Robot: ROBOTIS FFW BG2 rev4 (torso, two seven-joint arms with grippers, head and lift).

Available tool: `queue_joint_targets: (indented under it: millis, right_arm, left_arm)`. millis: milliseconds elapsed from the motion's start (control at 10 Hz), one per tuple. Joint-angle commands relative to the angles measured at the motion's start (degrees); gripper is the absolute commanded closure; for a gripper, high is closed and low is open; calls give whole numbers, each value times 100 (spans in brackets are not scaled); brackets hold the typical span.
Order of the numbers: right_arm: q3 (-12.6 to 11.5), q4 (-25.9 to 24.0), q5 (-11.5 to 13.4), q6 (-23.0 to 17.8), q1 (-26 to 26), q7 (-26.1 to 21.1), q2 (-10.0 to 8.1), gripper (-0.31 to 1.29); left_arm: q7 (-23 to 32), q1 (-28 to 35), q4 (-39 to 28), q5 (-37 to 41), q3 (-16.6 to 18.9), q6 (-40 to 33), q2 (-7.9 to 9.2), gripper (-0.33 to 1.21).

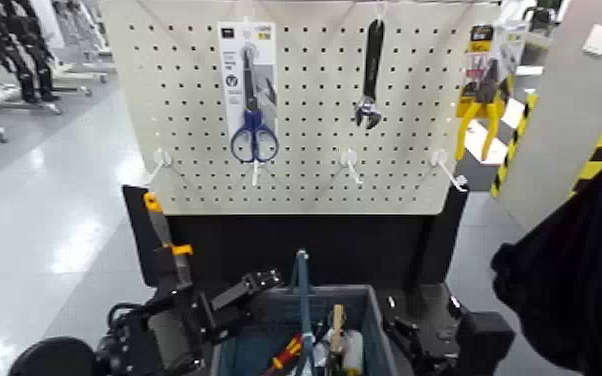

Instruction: Grasp the handle of the crate.

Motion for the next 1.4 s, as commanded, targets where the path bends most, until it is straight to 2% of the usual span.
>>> queue_joint_targets:
  millis: [100,400,600,700,900,1000,1200,1400]
  right_arm:
    - [0,13,-8,-21,0,0,0,14]
    - [9,30,-17,-56,-8,0,0,14]
    - [9,30,-26,-73,-8,0,0,14]
    - [9,39,-26,-82,-8,0,9,14]
    - [9,39,-34,-91,-8,0,0,14]
    - [9,39,-34,-100,-8,0,0,14]
    - [9,39,-34,-100,-8,0,0,14]
    - [9,48,-43,-109,-8,0,0,14]
  left_arm:
    - [-136,-383,489,149,-354,23,59,11]
    - [-189,-577,797,413,-636,-117,42,13]
    - [-409,-735,1008,483,-873,-170,15,20]
    - [-418,-753,1043,501,-917,-179,-11,30]
    - [-426,-744,1087,527,-917,-197,-20,85]
    - [-426,-735,1087,527,-917,-214,-20,91]
    - [-426,-717,1095,545,-908,-249,-37,114]
    - [-426,-700,1095,545,-908,-258,-46,117]
